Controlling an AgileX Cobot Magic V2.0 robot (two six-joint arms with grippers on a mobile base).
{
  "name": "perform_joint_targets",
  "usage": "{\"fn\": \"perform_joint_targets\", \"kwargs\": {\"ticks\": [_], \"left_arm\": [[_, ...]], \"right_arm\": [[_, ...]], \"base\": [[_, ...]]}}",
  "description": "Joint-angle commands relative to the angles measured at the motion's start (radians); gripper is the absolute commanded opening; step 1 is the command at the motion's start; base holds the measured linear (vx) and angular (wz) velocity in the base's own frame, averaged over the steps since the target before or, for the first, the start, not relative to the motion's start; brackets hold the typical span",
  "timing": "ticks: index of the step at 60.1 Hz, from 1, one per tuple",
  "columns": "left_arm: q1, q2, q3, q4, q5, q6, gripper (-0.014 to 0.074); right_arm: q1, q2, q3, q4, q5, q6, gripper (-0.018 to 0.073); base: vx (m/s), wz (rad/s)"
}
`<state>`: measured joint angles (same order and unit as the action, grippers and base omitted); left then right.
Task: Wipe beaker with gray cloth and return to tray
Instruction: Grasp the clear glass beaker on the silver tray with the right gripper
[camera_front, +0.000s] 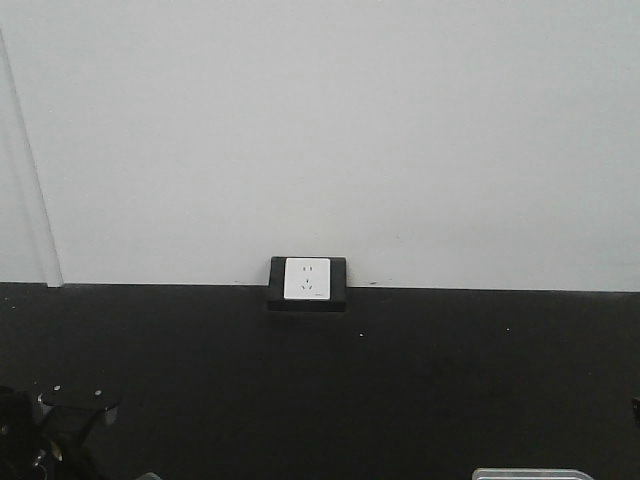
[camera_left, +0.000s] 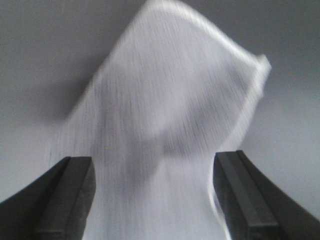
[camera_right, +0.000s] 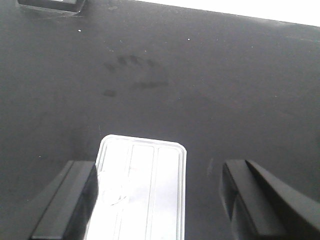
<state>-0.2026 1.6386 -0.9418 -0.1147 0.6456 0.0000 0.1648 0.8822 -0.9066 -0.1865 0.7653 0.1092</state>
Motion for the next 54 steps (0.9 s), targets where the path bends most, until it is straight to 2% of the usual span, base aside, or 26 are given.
{"fn": "perform_joint_targets", "kwargs": {"ticks": [1,7,17,24,25,27,30,42,49,54], "left_arm": [[-0.005,-0.002,-0.031,-0.008,-0.056,0.000,0.0580],[-0.005,0.028,-0.031,-0.008,-0.058,0.000,0.0550],[-0.005,0.080,-0.031,0.009,-0.036,0.000,0.0407],[-0.005,0.076,-0.032,0.032,-0.029,0.000,0.0197],[-0.005,0.076,-0.032,0.032,-0.029,0.000,0.0197],[-0.005,0.066,-0.039,0.054,-0.018,0.000,0.0092],[-0.005,0.048,-0.054,0.062,0.004,0.000,-0.0009],[-0.005,-0.109,-0.157,0.059,0.123,0.000,-0.0006],[-0.005,-0.238,-0.218,0.059,0.204,0.000,-0.0005],[-0.005,-0.318,-0.247,0.059,0.242,0.000,-0.0003]], "right_arm": [[-0.005,-0.006,-0.037,-0.027,-0.072,0.001,0.0551],[-0.005,-0.006,-0.037,-0.030,-0.074,0.001,0.0551],[-0.005,-0.006,-0.037,-0.042,-0.079,0.001,0.0551],[-0.005,-0.006,-0.037,-0.045,-0.079,0.001,0.0551],[-0.005,-0.006,-0.037,-0.045,-0.077,0.001,0.0551],[-0.005,-0.007,-0.037,-0.045,-0.074,0.001,0.0551],[-0.005,-0.007,-0.037,-0.045,-0.064,0.008,0.0551],[-0.005,-0.005,-0.037,-0.092,-0.001,0.084,0.0551],[-0.005,0.012,-0.037,-0.155,0.082,0.164,0.0551],[-0.005,0.048,-0.037,-0.168,0.141,0.179,0.0547]], "base": [[0.00,0.00],[0.00,0.00],[0.00,0.00],[0.00,0.00],[0.00,0.00],[0.00,0.00],[0.00,0.00],[0.00,0.00],[0.00,0.00],[0.00,0.00]]}}
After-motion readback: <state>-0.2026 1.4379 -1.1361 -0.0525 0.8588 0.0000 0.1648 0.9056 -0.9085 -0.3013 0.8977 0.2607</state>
